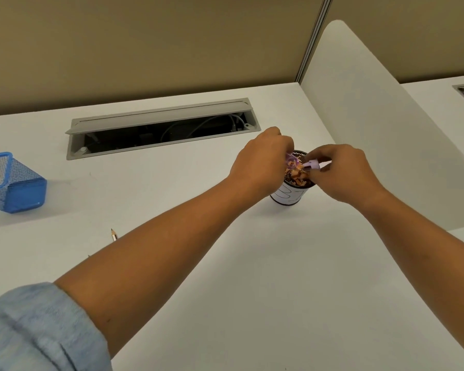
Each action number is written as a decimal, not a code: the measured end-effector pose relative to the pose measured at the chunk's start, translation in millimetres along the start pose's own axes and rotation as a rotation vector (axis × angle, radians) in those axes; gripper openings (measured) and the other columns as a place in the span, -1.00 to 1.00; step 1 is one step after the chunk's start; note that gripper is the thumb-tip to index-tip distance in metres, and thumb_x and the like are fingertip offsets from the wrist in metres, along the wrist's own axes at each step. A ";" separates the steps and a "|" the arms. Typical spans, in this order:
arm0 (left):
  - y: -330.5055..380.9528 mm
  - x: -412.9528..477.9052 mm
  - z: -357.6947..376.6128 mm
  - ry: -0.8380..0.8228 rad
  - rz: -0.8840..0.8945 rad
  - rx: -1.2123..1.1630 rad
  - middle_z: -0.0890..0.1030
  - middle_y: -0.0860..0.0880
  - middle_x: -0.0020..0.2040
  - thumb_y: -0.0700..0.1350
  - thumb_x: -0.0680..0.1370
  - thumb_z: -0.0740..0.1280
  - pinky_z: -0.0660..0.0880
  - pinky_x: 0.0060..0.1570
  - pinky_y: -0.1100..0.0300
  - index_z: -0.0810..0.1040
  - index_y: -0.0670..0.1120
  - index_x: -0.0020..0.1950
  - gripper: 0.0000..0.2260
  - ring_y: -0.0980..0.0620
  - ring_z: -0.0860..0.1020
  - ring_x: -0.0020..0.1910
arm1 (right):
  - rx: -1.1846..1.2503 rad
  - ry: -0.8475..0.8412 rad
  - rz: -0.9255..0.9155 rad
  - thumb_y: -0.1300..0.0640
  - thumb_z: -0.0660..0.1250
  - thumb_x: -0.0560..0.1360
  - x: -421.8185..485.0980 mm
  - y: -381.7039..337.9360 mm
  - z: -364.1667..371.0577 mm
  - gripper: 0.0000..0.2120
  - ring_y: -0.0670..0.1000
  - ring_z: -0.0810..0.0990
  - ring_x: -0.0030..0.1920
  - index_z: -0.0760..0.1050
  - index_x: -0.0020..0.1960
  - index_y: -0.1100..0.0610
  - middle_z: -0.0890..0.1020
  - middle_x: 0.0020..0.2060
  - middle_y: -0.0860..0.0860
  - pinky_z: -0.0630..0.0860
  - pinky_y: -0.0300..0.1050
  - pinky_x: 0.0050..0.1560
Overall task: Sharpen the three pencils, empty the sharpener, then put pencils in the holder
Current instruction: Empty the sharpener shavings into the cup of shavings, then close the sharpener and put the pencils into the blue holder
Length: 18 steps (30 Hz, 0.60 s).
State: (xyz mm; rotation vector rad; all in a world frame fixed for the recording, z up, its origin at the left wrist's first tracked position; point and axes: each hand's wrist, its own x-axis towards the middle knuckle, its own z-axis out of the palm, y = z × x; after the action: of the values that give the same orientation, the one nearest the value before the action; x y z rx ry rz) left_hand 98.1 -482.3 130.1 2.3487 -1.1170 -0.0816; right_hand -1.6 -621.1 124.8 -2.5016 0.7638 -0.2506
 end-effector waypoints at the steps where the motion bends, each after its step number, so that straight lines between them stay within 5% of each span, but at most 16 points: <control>1: -1.1 -1.4 -0.5 0.009 -0.022 -0.032 0.56 -0.06 0.07 -0.14 0.49 0.46 0.48 -0.12 0.14 0.63 -0.03 0.12 -0.79 -0.07 0.54 0.01 | 0.059 0.008 0.032 0.19 0.36 0.49 -0.3 3.0 0.5 -0.83 0.04 0.66 -0.13 0.67 0.05 0.10 0.71 -0.05 0.03 0.49 -0.27 -0.18; 5: -8.8 -10.1 -6.1 0.067 -0.147 -0.264 0.64 -0.04 0.05 -0.15 0.45 0.51 0.57 -0.07 0.17 0.63 -0.06 0.09 -0.77 0.02 0.58 -0.06 | 0.513 -0.037 0.191 0.23 0.44 0.47 -6.8 1.7 -5.8 -0.85 0.12 0.70 -0.12 0.66 0.03 0.10 0.71 -0.06 0.08 0.63 -0.07 -0.08; 8: -13.2 -24.4 -15.0 0.057 -0.240 -0.481 0.65 0.05 -0.07 -0.15 0.41 0.55 0.44 -0.25 0.43 0.65 -0.05 0.05 -0.76 0.21 0.56 -0.21 | 0.798 -0.108 0.214 0.31 0.40 0.49 -22.0 -16.1 -15.9 -0.85 0.08 0.65 -0.15 0.64 0.03 0.15 0.68 -0.10 0.16 0.61 -0.20 -0.19; 15: -37.7 -95.2 -36.1 0.012 -0.303 -0.729 0.69 0.03 -0.05 -0.24 0.41 0.53 0.61 -0.13 0.31 0.65 -0.06 0.06 -0.75 0.13 0.66 -0.12 | 0.812 -0.166 0.098 0.29 0.42 0.48 -78.1 -63.5 -14.1 -0.82 0.00 0.67 -0.21 0.66 0.03 0.08 0.73 -0.11 0.04 0.58 -0.19 -0.19; 18: -47.4 -141.2 -44.2 0.062 -0.372 -0.808 0.71 0.02 -0.06 -0.27 0.42 0.52 0.62 -0.07 0.25 0.66 -0.08 0.05 -0.76 0.10 0.67 -0.11 | 0.710 -0.191 0.073 0.28 0.42 0.47 -106.7 -83.6 2.0 -0.81 0.09 0.69 -0.22 0.66 0.02 0.04 0.73 -0.16 0.00 0.66 0.04 -0.15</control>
State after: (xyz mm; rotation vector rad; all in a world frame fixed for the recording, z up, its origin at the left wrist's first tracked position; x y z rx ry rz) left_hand 51.0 -334.6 121.1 1.7625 -0.4593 -0.4916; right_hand -49.6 -500.5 163.7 -1.7934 0.5578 -0.2063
